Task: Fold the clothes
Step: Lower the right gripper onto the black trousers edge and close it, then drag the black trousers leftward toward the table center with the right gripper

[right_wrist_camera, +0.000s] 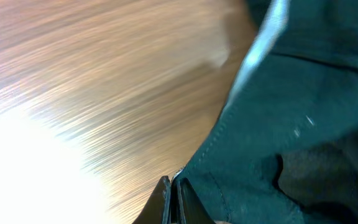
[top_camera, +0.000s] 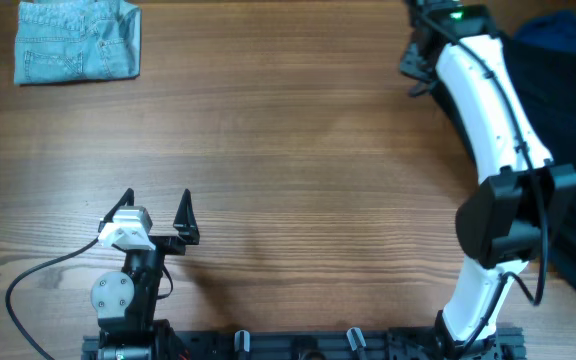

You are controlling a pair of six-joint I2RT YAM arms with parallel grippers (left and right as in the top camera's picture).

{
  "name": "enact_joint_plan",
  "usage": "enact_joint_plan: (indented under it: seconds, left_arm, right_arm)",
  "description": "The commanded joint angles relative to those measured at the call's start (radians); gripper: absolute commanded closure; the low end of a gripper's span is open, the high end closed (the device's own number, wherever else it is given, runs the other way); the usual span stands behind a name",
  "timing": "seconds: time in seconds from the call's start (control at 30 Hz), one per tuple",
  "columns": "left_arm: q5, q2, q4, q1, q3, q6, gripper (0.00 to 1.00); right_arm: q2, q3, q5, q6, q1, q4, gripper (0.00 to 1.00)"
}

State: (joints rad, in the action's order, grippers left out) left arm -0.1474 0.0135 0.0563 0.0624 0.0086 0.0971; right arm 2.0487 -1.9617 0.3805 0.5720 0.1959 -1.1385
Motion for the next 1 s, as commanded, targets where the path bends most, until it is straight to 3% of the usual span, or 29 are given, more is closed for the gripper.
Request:
enact_joint_plan:
  seconds: [0.0, 0.23, 0.53, 0.97]
  left_arm:
    - [-0.019, -0.011, 0.005, 0.007, -0.003, -0.019, 0.00]
    - [-0.019, -0.011, 0.005, 0.007, -0.003, -0.019, 0.00]
    - [-0.019, -0.011, 0.005, 0.007, -0.003, -0.019, 0.00]
    - [-0.019, -0.011, 0.005, 0.007, -0.003, -0.019, 0.00]
  right_arm:
    - [-0.047, -0.023, -0.110, 0.004, 0.093, 0.031, 0.96]
    - [-0.061, -0.024, -0.116, 0.004, 0.190, 0.045, 0.95]
    - [-0.122, -0.024, -0.018, 0.006, 0.155, 0.049, 0.96]
    - [-0.308, -0.024, -0.109, -0.007, 0.185, 0.153, 0.96]
